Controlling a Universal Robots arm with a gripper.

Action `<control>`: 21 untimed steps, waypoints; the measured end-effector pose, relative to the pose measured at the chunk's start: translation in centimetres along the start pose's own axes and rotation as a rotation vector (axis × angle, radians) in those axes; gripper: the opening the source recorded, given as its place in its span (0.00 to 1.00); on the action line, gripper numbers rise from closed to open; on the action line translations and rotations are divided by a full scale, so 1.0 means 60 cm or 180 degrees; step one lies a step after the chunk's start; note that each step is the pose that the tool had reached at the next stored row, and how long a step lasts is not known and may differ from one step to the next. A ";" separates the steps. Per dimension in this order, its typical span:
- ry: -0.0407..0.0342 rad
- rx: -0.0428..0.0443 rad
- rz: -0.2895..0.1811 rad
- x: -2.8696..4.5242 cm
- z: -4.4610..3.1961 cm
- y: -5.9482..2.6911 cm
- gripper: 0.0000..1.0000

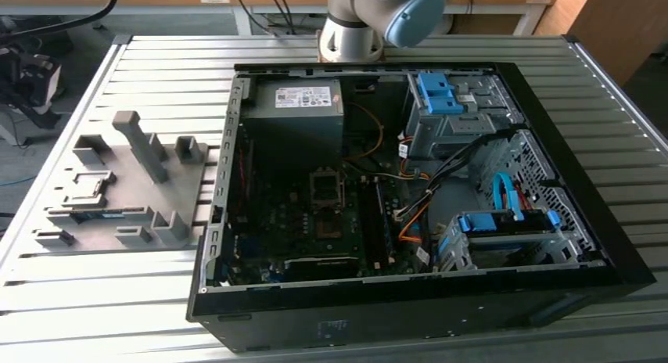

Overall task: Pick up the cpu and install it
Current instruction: 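Reach for the cpu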

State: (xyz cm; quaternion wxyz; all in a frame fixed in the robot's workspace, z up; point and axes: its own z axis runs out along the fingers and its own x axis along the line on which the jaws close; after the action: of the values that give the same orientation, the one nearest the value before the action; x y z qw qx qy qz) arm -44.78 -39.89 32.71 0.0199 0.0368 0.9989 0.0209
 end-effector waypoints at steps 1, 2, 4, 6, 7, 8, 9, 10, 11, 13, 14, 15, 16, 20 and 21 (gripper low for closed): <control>0.0000 0.0000 0.0000 -0.003 0.001 0.000 0.10; 0.0000 0.0000 0.0000 -0.006 0.003 0.000 0.10; 0.0000 0.0000 0.0000 -0.013 0.005 0.001 0.10; 0.0000 0.0000 0.0000 -0.021 0.008 0.001 0.10; 0.0001 0.0000 0.0000 -0.024 0.009 0.001 0.10; 0.0001 0.0000 0.0000 -0.028 0.010 0.002 0.10; 0.0001 0.0000 0.0000 -0.032 0.011 0.002 0.10; 0.0001 0.0000 0.0000 -0.036 0.012 0.002 0.10; 0.0001 0.0000 0.0000 -0.040 0.013 0.002 0.10; 0.0001 0.0000 0.0000 -0.047 0.015 0.003 0.10; 0.0001 0.0000 0.0000 -0.051 0.017 0.003 0.10; 0.0002 0.0000 0.0000 -0.055 0.018 0.003 0.10; 0.0002 0.0000 0.0000 -0.059 0.019 0.004 0.10; 0.0002 0.0000 0.0000 -0.069 0.030 0.004 0.10; 0.0003 0.0000 0.0000 -0.069 0.033 0.004 0.10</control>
State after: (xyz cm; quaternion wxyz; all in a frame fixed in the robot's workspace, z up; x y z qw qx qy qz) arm -40.55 -39.89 30.92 0.0194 0.0368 0.9989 0.0209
